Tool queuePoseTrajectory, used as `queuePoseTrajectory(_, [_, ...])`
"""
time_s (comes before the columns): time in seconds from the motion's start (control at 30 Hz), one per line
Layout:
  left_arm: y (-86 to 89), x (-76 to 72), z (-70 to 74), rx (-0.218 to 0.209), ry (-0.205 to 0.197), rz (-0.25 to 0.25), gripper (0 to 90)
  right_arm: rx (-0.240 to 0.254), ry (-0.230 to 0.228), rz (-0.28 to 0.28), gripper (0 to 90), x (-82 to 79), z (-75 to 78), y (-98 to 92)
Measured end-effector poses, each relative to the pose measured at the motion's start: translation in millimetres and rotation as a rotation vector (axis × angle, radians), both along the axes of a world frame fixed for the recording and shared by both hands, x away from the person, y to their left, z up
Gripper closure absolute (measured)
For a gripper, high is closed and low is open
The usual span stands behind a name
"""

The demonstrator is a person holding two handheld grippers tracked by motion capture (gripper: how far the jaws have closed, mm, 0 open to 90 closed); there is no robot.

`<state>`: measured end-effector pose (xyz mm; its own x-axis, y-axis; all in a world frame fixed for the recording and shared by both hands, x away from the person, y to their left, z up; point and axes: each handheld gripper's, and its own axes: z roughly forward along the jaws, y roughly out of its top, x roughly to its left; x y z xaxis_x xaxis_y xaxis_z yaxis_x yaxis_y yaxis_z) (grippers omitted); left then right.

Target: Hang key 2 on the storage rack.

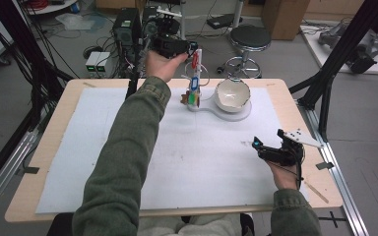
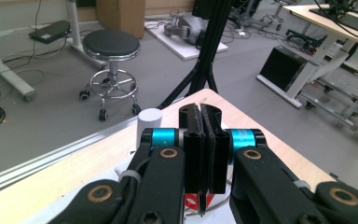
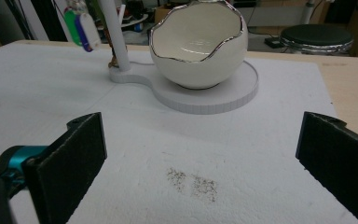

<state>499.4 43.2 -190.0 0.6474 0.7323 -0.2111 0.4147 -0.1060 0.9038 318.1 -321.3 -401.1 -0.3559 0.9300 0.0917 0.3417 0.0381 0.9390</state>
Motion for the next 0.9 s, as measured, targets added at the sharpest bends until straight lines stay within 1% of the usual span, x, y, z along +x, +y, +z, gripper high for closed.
queuePoseTrajectory(0.07, [-1.3, 4.1, -3.1, -0.002, 0.006, 0.010, 87.7, -0.003, -0.002, 0.003, 0.7, 0.8, -0.4, -0.6])
queuePoseTrajectory(0.17, [-1.9, 10.3, -7.3, -0.029, 0.020, 0.014, 87.7, -0.001, -0.001, 0.002, 0.7, 1.1, -0.7, -0.6])
queuePoseTrajectory(0.23, [-1.9, 13.9, -9.9, -0.035, 0.025, 0.017, 87.7, -0.001, -0.002, 0.005, 0.7, 1.1, -0.7, -0.6])
queuePoseTrajectory(0.3, [-2.3, 16.6, -13.1, -0.030, 0.034, 0.020, 87.7, -0.001, 0.000, 0.005, 0.7, 1.1, -0.7, -1.0])
queuePoseTrajectory(0.4, [-4.0, 19.0, -17.2, -0.009, 0.038, 0.017, 87.7, -0.004, -0.003, 0.004, 0.7, 1.4, -1.0, -2.2])
queuePoseTrajectory(0.53, [-6.9, 19.9, -21.4, -0.012, 0.044, 0.015, 87.6, 0.000, -0.001, 0.001, 0.7, 1.3, -1.0, -3.3])
queuePoseTrajectory(0.63, [-7.9, 20.9, -23.2, 0.007, 0.046, 0.020, 87.6, 0.000, -0.004, 0.000, 0.7, 1.4, -0.9, -3.2])
queuePoseTrajectory(0.7, [-7.9, 21.6, -24.5, 0.000, 0.051, 0.018, 87.5, 0.001, 0.000, 0.000, 0.7, 1.8, -1.0, -2.4])
queuePoseTrajectory(0.87, [-7.4, 22.0, -27.0, 0.016, 0.061, 0.017, 87.2, -0.004, 0.000, 0.007, 0.7, 3.6, -1.4, -1.2])
queuePoseTrajectory(0.9, [-7.1, 21.8, -27.5, 0.010, 0.065, 0.020, 86.9, -0.004, 0.000, 0.007, 0.7, 3.8, -1.6, -1.2])
